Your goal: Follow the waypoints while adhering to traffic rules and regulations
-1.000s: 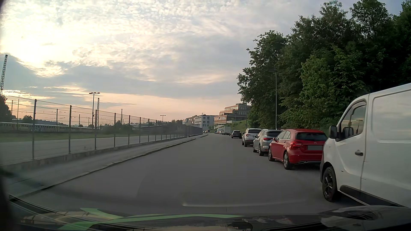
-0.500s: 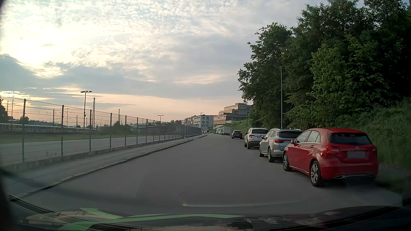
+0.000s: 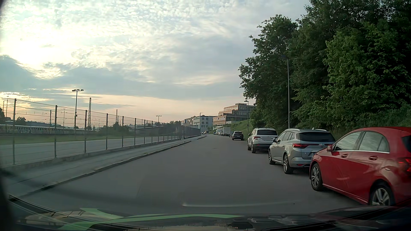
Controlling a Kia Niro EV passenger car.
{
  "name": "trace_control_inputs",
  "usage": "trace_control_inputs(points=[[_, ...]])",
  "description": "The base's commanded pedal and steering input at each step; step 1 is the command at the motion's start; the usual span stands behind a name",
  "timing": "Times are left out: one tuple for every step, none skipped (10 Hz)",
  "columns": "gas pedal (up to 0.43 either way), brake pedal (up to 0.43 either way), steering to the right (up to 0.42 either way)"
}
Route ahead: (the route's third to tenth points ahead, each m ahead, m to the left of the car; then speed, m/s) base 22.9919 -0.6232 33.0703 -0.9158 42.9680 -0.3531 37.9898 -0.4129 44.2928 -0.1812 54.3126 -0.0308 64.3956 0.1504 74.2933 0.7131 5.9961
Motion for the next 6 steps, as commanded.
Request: trace_control_inputs(points=[[0.047,0.000,0.000],[0.047,0.000,0.000],[0.047,0.000,0.000],[0.047,0.000,0.000],[0.047,0.000,-0.001],[0.047,0.000,-0.002]])
